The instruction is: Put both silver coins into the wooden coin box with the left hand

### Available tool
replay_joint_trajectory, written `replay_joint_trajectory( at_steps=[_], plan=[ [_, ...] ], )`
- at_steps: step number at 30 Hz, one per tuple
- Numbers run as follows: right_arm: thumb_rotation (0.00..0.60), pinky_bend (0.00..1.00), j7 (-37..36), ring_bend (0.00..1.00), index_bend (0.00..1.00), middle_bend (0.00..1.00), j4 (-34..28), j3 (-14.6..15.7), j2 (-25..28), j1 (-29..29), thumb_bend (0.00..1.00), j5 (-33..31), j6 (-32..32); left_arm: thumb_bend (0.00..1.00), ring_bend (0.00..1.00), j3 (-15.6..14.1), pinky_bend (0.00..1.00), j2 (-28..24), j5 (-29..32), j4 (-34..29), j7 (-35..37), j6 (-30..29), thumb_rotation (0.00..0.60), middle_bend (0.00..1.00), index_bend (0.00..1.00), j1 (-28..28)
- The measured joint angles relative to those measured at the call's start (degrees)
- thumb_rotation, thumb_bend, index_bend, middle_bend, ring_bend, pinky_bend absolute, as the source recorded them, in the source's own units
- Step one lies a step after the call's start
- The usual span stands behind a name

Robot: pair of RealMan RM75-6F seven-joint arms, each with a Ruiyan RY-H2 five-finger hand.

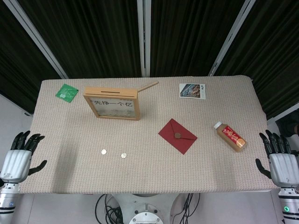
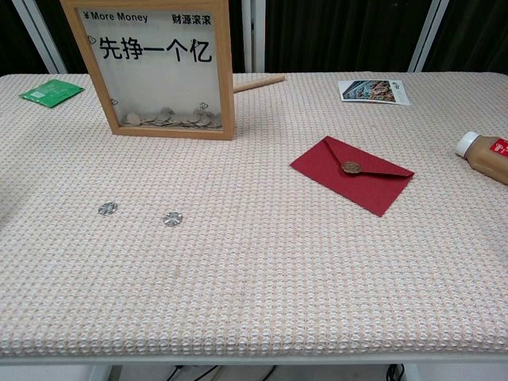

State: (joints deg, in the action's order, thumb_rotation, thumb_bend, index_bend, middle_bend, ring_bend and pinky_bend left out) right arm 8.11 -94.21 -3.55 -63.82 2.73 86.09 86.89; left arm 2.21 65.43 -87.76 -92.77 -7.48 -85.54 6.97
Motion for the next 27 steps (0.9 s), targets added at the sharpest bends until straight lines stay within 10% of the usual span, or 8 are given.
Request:
replay_joint_trajectory(
  at_steps=[27],
  plan=[
    [0.6, 0.0, -1.41, 0.0, 0.0, 0.0, -0.87, 0.68, 1.85, 0.61, 0.36, 1.43, -1.27, 0.19, 0.09, -1.61, 0.18, 3.45, -7.06, -2.09, 0.49, 3.98, 0.6, 0.19, 0.25, 4.07]
  ],
)
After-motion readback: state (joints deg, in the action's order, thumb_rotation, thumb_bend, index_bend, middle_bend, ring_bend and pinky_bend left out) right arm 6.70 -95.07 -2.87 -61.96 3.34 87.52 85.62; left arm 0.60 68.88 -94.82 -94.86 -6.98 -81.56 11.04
